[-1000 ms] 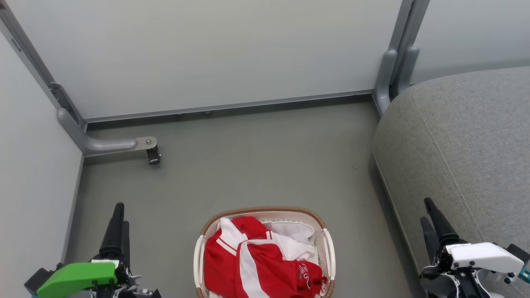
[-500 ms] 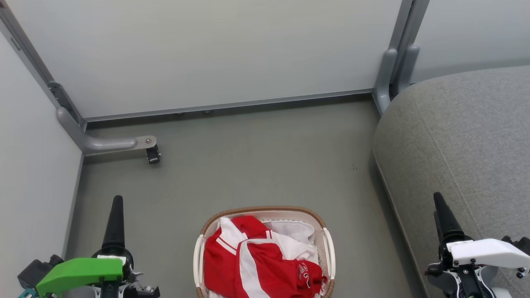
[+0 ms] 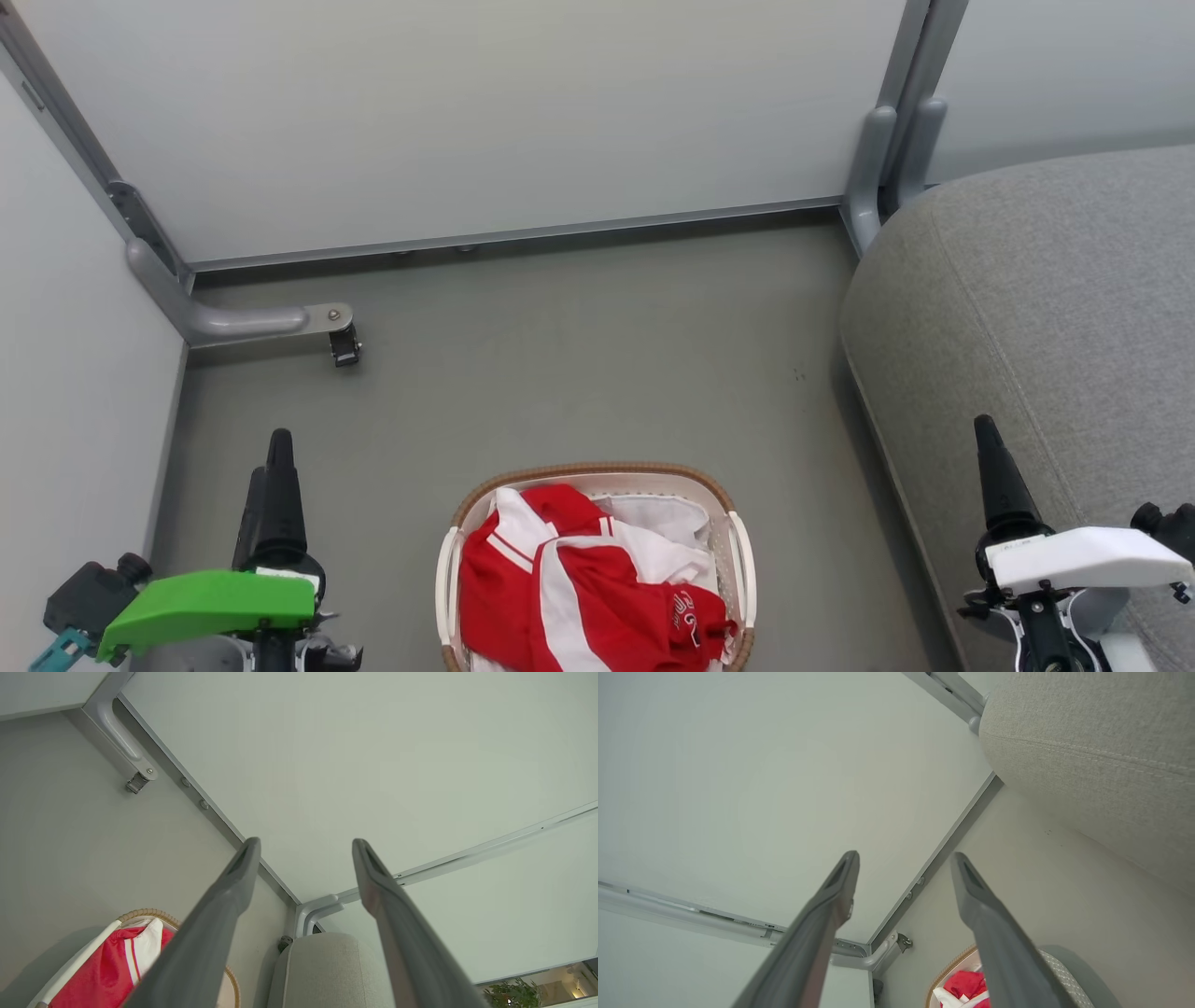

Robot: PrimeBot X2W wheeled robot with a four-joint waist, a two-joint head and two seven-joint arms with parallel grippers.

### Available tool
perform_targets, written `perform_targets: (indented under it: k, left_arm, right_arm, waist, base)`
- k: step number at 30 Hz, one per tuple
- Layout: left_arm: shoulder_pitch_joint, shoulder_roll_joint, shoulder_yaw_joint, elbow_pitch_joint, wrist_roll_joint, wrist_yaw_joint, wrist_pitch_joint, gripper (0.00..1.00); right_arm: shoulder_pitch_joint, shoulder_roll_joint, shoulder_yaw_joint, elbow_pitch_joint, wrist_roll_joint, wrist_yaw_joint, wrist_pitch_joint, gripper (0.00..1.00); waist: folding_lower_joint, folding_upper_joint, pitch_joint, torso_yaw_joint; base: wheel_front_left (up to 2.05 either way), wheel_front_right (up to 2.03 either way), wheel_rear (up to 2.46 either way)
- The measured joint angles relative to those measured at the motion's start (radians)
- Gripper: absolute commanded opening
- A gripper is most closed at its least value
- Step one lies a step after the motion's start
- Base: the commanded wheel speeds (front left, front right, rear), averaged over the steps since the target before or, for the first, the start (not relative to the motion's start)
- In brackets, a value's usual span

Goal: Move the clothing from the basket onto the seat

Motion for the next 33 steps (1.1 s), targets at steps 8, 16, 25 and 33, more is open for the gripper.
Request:
perform_targets:
  k: [8, 16, 25, 33]
  left_arm:
    - [0.006, 0.0, -0.034, -0.016, 0.166, 0.019, -0.023, 1.0]
    - [0.016, 0.001, -0.074, -0.025, 0.331, 0.037, -0.048, 1.0]
    - [0.026, 0.001, -0.099, -0.019, 0.467, 0.05, -0.072, 1.0]
    - [0.045, 0.002, -0.107, -0.008, 0.538, 0.057, -0.092, 1.0]
  right_arm:
    - [0.005, -0.001, 0.022, -0.035, -0.172, 0.0, -0.024, 1.0]
    - [0.009, -0.002, 0.048, -0.06, -0.322, 0.0, -0.047, 1.0]
    - [0.023, -0.003, 0.068, -0.057, -0.46, 0.0, -0.072, 1.0]
    - [0.029, -0.004, 0.088, -0.044, -0.562, 0.0, -0.091, 1.0]
  waist:
    - [0.0, 0.0, 0.003, 0.0]
    - [0.0, 0.0, 0.005, 0.0]
    - [0.0, 0.0, 0.005, 0.0]
    - [0.0, 0.0, 0.001, 0.0]
  base:
    - [0.0, 0.0, 0.0]
    - [0.0, 0.0, 0.0]
    - [0.0, 0.0, 0.0]
    - [0.0, 0.0, 0.0]
